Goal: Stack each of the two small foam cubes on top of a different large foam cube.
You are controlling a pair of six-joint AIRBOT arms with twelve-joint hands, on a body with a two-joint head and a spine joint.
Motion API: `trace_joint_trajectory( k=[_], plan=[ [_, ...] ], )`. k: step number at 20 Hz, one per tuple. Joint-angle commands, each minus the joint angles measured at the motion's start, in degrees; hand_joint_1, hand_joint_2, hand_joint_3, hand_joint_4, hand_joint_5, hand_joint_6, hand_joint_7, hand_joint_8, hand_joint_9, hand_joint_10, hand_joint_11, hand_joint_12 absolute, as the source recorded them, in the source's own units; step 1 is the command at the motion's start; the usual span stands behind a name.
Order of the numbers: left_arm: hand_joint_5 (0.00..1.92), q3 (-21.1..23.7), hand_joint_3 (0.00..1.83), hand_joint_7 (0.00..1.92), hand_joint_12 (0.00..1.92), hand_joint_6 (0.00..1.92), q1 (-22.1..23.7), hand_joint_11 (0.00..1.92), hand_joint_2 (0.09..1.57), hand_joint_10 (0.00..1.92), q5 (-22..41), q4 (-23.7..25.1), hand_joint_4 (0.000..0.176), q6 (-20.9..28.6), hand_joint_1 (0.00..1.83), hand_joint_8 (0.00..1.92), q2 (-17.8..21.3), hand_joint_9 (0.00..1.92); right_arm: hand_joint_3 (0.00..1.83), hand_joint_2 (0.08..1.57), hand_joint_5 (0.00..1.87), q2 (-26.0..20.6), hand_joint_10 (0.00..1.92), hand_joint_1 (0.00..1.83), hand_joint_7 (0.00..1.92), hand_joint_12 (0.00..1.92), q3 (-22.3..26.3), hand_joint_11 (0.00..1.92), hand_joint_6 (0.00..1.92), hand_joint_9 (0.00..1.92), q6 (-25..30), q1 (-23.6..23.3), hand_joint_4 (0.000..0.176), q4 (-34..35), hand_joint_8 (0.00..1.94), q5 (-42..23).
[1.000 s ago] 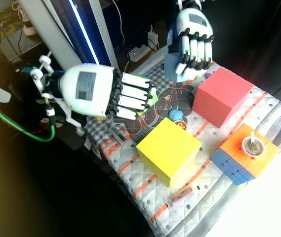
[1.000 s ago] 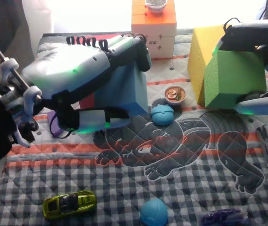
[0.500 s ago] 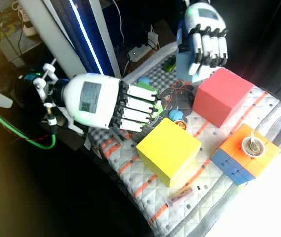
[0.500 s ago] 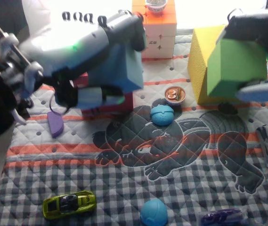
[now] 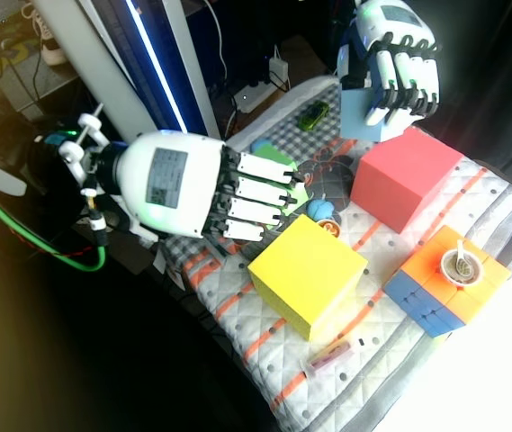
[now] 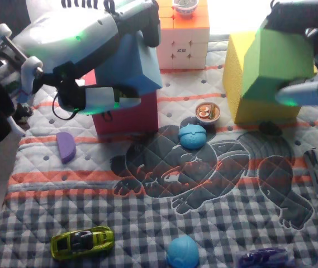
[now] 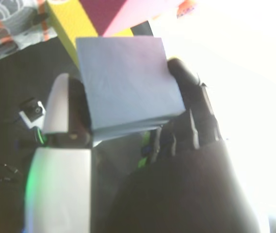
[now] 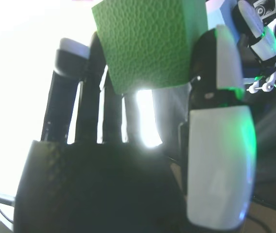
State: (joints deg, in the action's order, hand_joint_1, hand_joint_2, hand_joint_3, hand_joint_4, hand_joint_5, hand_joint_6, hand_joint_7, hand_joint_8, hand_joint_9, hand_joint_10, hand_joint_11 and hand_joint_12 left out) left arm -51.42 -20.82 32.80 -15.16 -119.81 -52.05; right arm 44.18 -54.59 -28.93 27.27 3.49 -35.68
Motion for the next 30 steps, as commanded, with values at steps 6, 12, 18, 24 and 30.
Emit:
trace_joint_trajectory(
  k=[6,12,18,24,30],
  plan=[
    [0.08,-0.5,0.0,0.01,1.91,1.53,2.51,0.42,1.17,1.74,7.02,-2.72,0.0,-5.46,1.37,1.43,-0.04,0.22,0.0,1.33,0.55,-0.13,1.83,1.1,0.67,1.92,-1.28,0.78,1.6,0.66,0.21,-2.12,0.0,5.17,1.59,-6.87],
    [0.17,-3.44,0.0,0.06,1.92,1.54,3.88,0.25,1.17,1.7,5.26,-8.39,0.0,-7.82,1.39,1.42,-1.06,0.16,0.0,1.33,0.52,1.45,1.81,1.1,0.68,1.92,-3.62,0.83,1.66,0.69,0.21,-4.21,0.0,9.55,1.53,-3.43],
    [0.13,-7.67,0.0,0.2,1.81,1.49,4.5,0.38,1.15,1.45,1.92,-13.66,0.0,-7.84,1.42,0.93,-3.74,0.29,0.0,1.33,0.49,3.22,1.83,1.12,0.72,1.92,-7.14,0.84,1.62,0.72,0.21,-4.88,0.0,13.04,1.55,-0.19],
    [0.12,-11.39,0.0,0.09,1.88,1.34,3.11,0.34,1.15,1.57,-0.75,-17.47,0.0,-7.98,1.35,1.09,-7.39,0.24,0.0,1.31,0.51,4.21,1.67,1.13,0.73,1.92,-9.9,0.73,1.68,0.69,0.21,-4.92,0.0,15.19,1.43,2.63],
    [0.25,-12.18,0.0,0.13,1.43,0.38,2.42,0.01,1.19,0.41,-1.21,-18.52,0.005,-7.99,1.0,0.07,-8.3,0.07,0.0,1.15,0.14,6.39,1.39,1.11,0.32,1.89,-11.91,0.35,1.02,0.35,0.21,-4.97,0.0,16.11,0.99,5.89]
  ],
)
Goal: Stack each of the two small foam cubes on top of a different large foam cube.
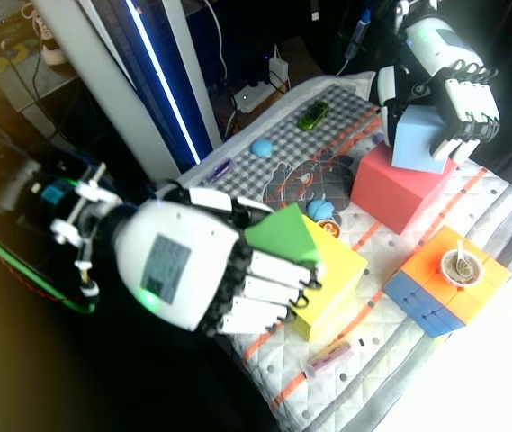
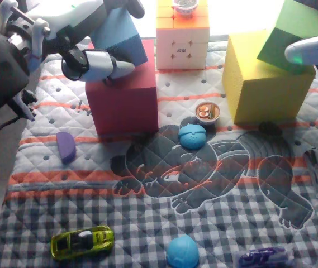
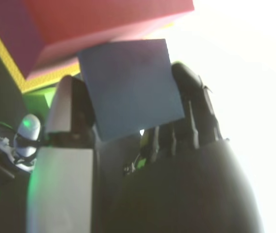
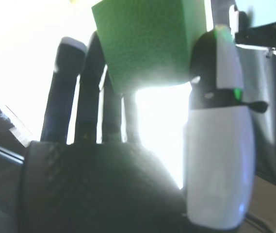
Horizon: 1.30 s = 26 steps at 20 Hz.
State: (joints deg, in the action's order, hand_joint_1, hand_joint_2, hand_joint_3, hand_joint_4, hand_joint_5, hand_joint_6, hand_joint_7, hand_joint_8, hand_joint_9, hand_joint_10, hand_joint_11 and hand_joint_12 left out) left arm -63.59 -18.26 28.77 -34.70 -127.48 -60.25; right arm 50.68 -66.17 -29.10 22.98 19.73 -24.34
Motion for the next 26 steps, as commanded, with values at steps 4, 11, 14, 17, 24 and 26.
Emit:
trace_joint_trajectory(
  k=[4,11,14,17,24,26],
  plan=[
    [0.19,0.1,0.0,0.06,1.01,0.04,-0.26,0.0,1.21,0.06,2.8,1.03,0.025,-0.32,0.85,0.0,-0.15,0.07,0.0,1.14,0.04,0.16,0.91,0.85,0.12,1.73,-0.27,0.0,0.26,0.01,0.38,-0.69,0.0,-0.19,0.19,-5.35],
    [0.0,2.1,0.0,0.0,0.57,0.0,-1.01,0.0,1.14,0.0,5.94,1.95,0.124,-0.33,0.66,0.0,1.52,0.0,0.0,1.1,0.0,-2.01,0.0,0.7,0.0,0.85,1.7,0.0,0.0,0.0,0.38,-1.14,0.037,-0.92,0.0,-6.1],
    [0.0,3.38,0.0,0.0,0.01,0.0,-0.97,0.0,1.1,0.0,7.9,2.81,0.172,-0.33,0.59,0.0,2.89,0.0,0.0,1.06,0.0,-4.19,0.0,0.57,0.0,0.01,3.69,0.0,0.0,0.0,0.38,-1.61,0.087,-1.6,0.0,-8.17],
    [0.0,4.94,0.0,0.0,0.0,0.0,-1.0,0.0,1.11,0.0,10.16,4.29,0.176,-0.33,0.56,0.0,4.1,0.0,0.06,0.96,0.0,-6.41,0.0,0.49,0.0,0.28,5.8,0.0,0.0,0.0,0.38,-2.27,0.111,-2.66,0.0,-10.74],
    [0.0,11.22,0.0,0.0,0.0,0.0,-3.05,0.0,1.03,0.0,20.39,10.26,0.176,3.2,0.49,0.0,10.17,0.0,0.0,1.03,0.0,-9.36,0.0,0.47,0.0,1.16,12.5,0.0,0.0,0.0,0.38,-2.4,0.135,-5.38,0.0,-19.32],
    [0.0,13.16,0.01,0.0,0.0,0.0,-4.97,0.0,1.09,0.0,24.29,12.36,0.163,6.84,0.57,0.0,12.6,0.0,0.0,1.02,0.0,-11.04,0.0,0.49,0.0,1.24,14.54,0.0,0.0,0.0,0.38,-2.42,0.111,-7.21,0.0,-21.13]
  ],
)
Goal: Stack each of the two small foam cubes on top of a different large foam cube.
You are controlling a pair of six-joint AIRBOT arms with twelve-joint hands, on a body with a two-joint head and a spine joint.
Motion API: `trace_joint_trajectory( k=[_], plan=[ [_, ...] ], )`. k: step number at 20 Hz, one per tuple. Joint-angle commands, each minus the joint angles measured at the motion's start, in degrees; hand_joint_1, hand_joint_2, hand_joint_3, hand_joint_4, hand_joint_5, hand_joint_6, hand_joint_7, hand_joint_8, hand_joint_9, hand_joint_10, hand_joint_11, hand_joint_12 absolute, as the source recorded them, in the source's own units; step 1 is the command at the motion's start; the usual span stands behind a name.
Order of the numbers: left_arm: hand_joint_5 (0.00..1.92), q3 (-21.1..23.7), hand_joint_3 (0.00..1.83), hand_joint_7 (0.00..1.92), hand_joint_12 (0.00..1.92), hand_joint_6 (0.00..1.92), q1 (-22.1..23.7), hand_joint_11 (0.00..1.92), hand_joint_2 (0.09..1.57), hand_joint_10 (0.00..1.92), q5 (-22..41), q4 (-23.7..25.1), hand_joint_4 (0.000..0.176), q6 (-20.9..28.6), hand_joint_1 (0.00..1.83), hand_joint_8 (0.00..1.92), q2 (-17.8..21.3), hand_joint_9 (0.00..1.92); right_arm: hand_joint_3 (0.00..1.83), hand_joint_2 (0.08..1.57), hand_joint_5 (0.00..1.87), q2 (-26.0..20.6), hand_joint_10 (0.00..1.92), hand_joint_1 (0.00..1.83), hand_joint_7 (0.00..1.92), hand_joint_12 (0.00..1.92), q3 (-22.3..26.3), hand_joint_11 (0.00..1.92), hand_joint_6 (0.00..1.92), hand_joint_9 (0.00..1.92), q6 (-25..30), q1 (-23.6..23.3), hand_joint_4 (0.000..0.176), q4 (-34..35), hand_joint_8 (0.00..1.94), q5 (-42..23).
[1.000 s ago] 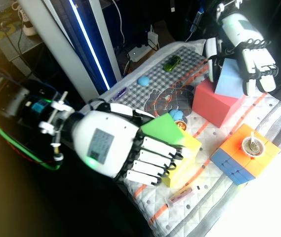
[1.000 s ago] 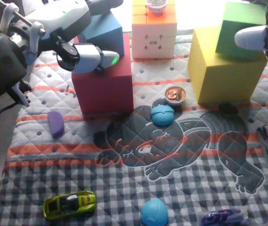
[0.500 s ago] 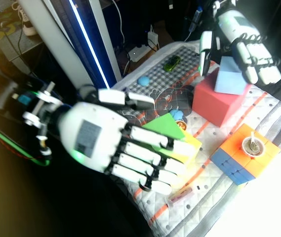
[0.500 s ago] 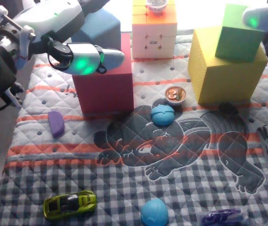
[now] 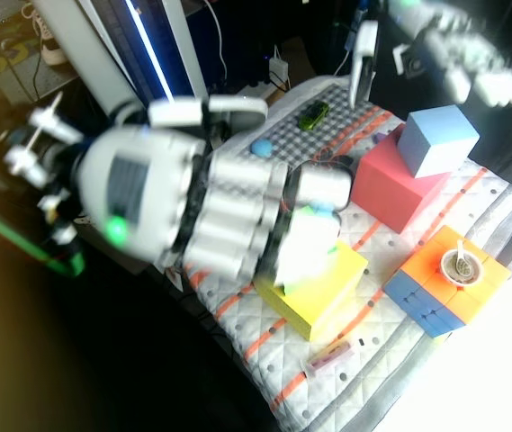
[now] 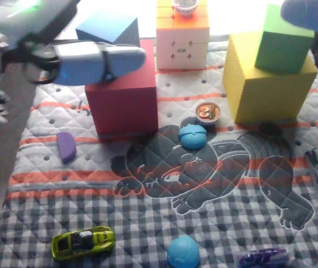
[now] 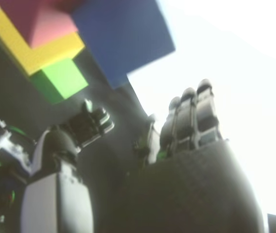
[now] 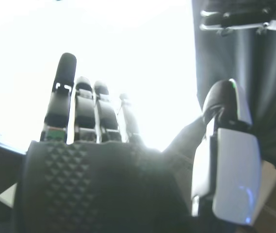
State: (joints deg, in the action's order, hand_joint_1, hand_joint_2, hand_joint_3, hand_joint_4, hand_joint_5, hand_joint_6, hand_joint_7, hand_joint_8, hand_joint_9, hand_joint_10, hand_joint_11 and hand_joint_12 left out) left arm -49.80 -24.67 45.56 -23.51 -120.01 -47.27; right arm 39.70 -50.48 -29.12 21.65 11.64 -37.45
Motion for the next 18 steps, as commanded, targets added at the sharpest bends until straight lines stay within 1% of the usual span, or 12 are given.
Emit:
trace_joint_trajectory(
  k=[1,2,3,4,5,6,7,8,10,12,16,18],
  plan=[
    [0.0,0.56,0.0,0.0,0.0,0.0,-0.21,0.0,1.07,0.0,10.18,2.45,0.173,2.13,0.53,0.0,1.27,0.0,0.0,1.03,0.0,-1.26,0.0,0.53,0.0,1.25,0.44,0.0,0.0,0.0,0.4,-0.97,0.094,0.07,0.0,-9.55],
    [0.0,0.94,0.0,0.0,0.0,0.0,-1.12,0.0,1.05,0.0,11.54,3.36,0.175,4.74,0.57,0.0,2.11,0.0,0.01,1.05,0.0,-1.72,0.0,0.55,0.0,1.25,1.13,0.0,0.0,0.0,0.4,-0.34,0.095,-0.25,0.0,-10.82],
    [0.0,1.05,0.0,0.0,0.0,0.0,-3.0,0.0,1.07,0.0,13.73,4.96,0.161,11.64,0.64,0.0,3.4,0.0,0.0,1.09,0.0,-2.47,0.0,0.56,0.0,0.93,1.74,0.0,0.0,0.0,0.4,1.54,0.106,-1.58,0.0,-14.14],
    [0.0,0.82,0.0,0.0,0.84,0.0,-4.85,0.0,1.06,0.0,15.91,6.29,0.168,17.55,0.66,0.0,4.32,0.0,0.0,1.12,0.0,-2.88,0.0,0.55,0.0,0.48,1.38,0.0,0.0,0.0,0.4,3.45,0.106,-3.31,0.0,-17.07],
    [0.0,0.7,0.0,0.0,1.28,0.0,-6.29,0.0,1.07,0.0,18.04,7.32,0.161,22.07,0.68,0.0,5.02,0.0,0.0,1.17,0.0,-3.04,0.0,0.55,0.0,0.29,0.99,0.0,0.0,0.0,0.4,5.45,0.084,-4.09,0.0,-19.58],
    [0.0,0.73,0.0,0.0,1.52,0.0,-7.23,0.0,1.07,0.0,19.48,7.87,0.169,24.45,0.74,0.0,5.42,0.0,0.0,1.18,0.0,-3.19,0.0,0.53,0.0,0.18,0.98,0.0,0.0,0.0,0.4,6.83,0.079,-4.39,0.0,-21.57],
    [0.0,0.81,0.0,0.0,1.55,0.0,-8.46,0.0,1.06,0.01,21.24,8.33,0.175,26.73,0.73,0.0,5.7,0.03,0.0,1.2,0.0,-3.55,0.0,0.56,0.0,0.03,1.22,0.0,0.0,0.0,0.4,8.75,0.06,-4.5,0.0,-24.6],
    [0.0,0.99,0.0,0.0,1.42,0.0,-11.02,0.0,1.09,0.0,25.41,9.03,0.168,30.33,0.71,0.0,5.92,0.01,0.01,1.23,0.0,-4.04,0.0,0.55,0.0,0.01,1.77,0.0,0.0,0.0,0.4,12.24,0.055,-4.53,0.0,-29.75],
    [0.0,1.56,0.0,0.0,0.16,0.0,-15.15,0.0,1.1,0.0,31.65,9.39,0.176,34.45,0.67,0.0,6.56,0.0,0.0,1.21,0.0,-4.13,0.0,0.61,0.0,0.0,2.03,0.0,0.0,0.0,0.4,16.76,0.044,-4.52,0.0,-37.19],
    [0.0,1.82,0.0,0.0,0.01,0.0,-18.86,0.0,1.08,0.0,37.15,9.47,0.176,38.39,0.72,0.0,6.93,0.0,0.0,1.2,0.0,-4.12,0.0,0.65,0.0,0.0,2.37,0.0,0.0,0.0,0.4,21.12,0.026,-3.62,0.0,-43.76],
    [0.0,2.81,0.0,0.0,0.0,0.0,-24.32,0.0,1.0,0.0,46.57,9.45,0.176,40.74,0.71,0.0,6.64,0.0,0.0,1.14,0.0,-4.12,0.0,0.48,0.0,0.0,3.98,0.0,0.0,0.0,0.4,31.7,0.054,-0.05,0.0,-57.36],
    [0.0,3.44,0.0,0.0,0.0,0.0,-26.05,0.0,1.04,0.0,50.17,9.45,0.167,40.87,0.87,0.0,6.57,0.0,0.0,1.08,0.0,-4.13,0.0,0.54,0.0,0.0,4.52,0.0,0.0,0.0,0.4,34.89,0.072,0.91,0.0,-61.76]
  ],
)
